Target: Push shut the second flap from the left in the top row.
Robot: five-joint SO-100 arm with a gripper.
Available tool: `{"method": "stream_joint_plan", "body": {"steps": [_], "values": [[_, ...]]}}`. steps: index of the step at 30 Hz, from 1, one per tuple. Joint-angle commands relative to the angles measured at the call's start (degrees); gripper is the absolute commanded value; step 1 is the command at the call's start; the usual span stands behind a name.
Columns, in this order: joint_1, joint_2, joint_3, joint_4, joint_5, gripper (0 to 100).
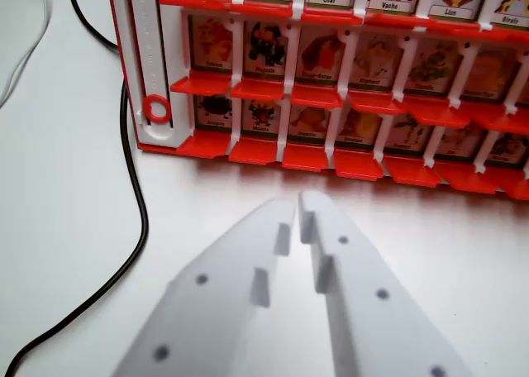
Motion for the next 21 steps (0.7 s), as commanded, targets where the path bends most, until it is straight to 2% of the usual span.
{"method": "stream_joint_plan", "body": {"steps": [1, 9, 21], "values": [[-0.70, -4.39, -8.70, -3.87, -0.44, 0], [-0.88, -17.40, -18.28, -6.94, -0.62, 0], [-1.76, -27.33, -24.61, -9.76, -0.79, 0]]}}
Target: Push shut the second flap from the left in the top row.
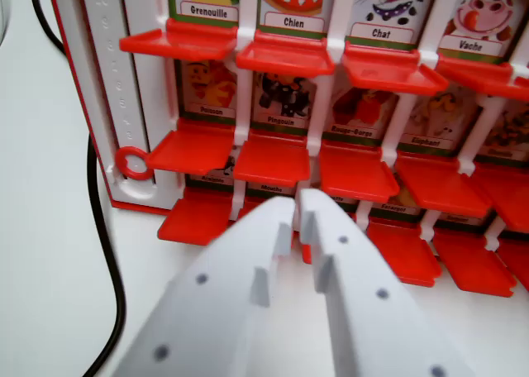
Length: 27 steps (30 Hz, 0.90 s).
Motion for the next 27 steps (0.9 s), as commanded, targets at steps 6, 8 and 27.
{"method": "stream_joint_plan", "body": {"steps": [6, 8, 27], "values": [[-0.88, -5.19, -12.04, -2.20, -0.88, 0], [-0.88, -6.86, -13.36, -2.29, -0.97, 0], [-0.97, -18.37, -24.26, -3.16, -1.41, 0]]}}
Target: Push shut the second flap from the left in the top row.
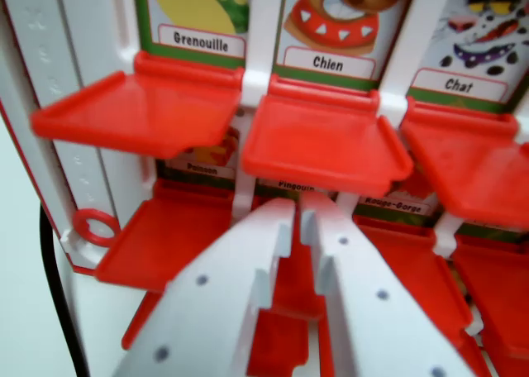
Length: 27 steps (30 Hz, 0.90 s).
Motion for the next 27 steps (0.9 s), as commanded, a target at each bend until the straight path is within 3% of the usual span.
{"method": "stream_joint_plan", "body": {"steps": [1, 27], "values": [[-0.53, 1.32, -7.38, -1.23, -0.26, 0], [0.97, -5.27, -16.00, -3.87, 0.18, 0]]}}
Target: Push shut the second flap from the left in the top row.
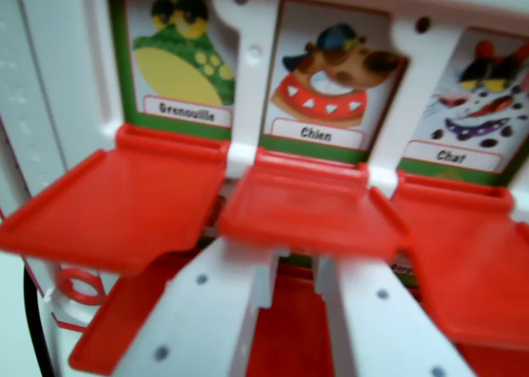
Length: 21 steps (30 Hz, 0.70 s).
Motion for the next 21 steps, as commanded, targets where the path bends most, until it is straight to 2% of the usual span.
{"method": "stream_joint_plan", "body": {"steps": [1, 4, 6, 9, 11, 15, 21], "values": [[0.26, 1.23, -8.79, -1.23, 0.09, 0], [0.44, 0.44, -10.99, -1.23, 0.26, 0], [0.35, 0.00, -12.22, -2.37, 1.23, 0], [0.18, 0.44, -12.39, -1.23, 0.97, 0], [0.00, 1.41, -10.99, -0.88, 0.44, 0], [-0.09, 4.04, -8.35, -0.44, 0.62, 0], [-0.18, 12.48, 0.97, -0.97, 0.62, 0]]}}
